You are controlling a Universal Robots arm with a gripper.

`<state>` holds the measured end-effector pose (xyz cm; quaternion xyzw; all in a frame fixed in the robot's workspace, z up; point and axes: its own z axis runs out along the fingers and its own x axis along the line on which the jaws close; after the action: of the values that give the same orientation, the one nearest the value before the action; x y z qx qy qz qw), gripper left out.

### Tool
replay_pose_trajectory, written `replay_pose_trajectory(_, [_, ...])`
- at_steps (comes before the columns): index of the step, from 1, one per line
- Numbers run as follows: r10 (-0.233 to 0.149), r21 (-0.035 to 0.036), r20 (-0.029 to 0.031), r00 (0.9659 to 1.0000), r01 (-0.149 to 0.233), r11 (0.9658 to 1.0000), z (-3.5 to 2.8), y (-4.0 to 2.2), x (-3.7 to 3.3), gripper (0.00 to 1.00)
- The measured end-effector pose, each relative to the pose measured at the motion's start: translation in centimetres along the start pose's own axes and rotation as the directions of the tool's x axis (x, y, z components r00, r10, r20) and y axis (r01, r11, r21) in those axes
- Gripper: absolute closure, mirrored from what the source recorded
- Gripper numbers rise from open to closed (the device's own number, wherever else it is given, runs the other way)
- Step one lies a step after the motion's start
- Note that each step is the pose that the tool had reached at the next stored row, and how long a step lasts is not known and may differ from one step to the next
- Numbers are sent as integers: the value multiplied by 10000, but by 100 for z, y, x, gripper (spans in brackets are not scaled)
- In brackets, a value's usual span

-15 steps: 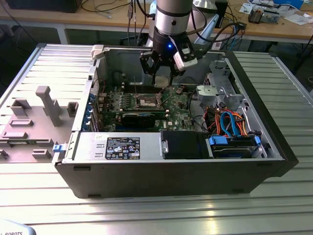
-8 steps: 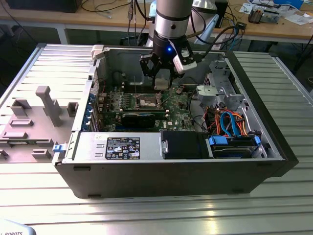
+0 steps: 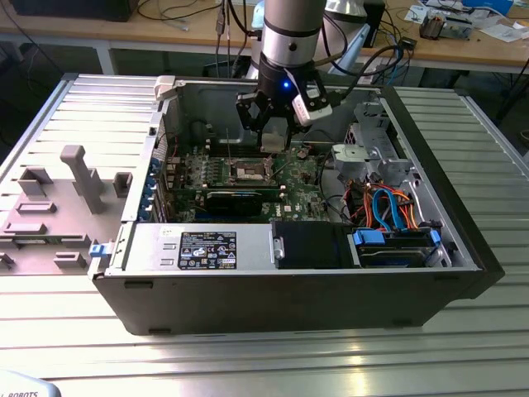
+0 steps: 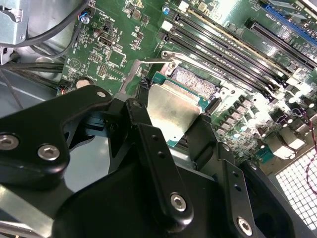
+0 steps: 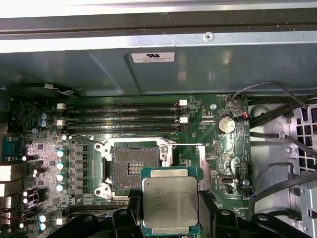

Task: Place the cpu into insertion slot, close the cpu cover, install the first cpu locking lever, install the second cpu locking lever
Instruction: 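Place the cpu into insertion slot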

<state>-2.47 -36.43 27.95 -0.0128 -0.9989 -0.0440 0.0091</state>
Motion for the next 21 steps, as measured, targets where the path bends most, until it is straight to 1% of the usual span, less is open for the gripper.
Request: replay_pose_trajectory(21, [0,-1,0,10000,0,10000,49,-7,-1,45])
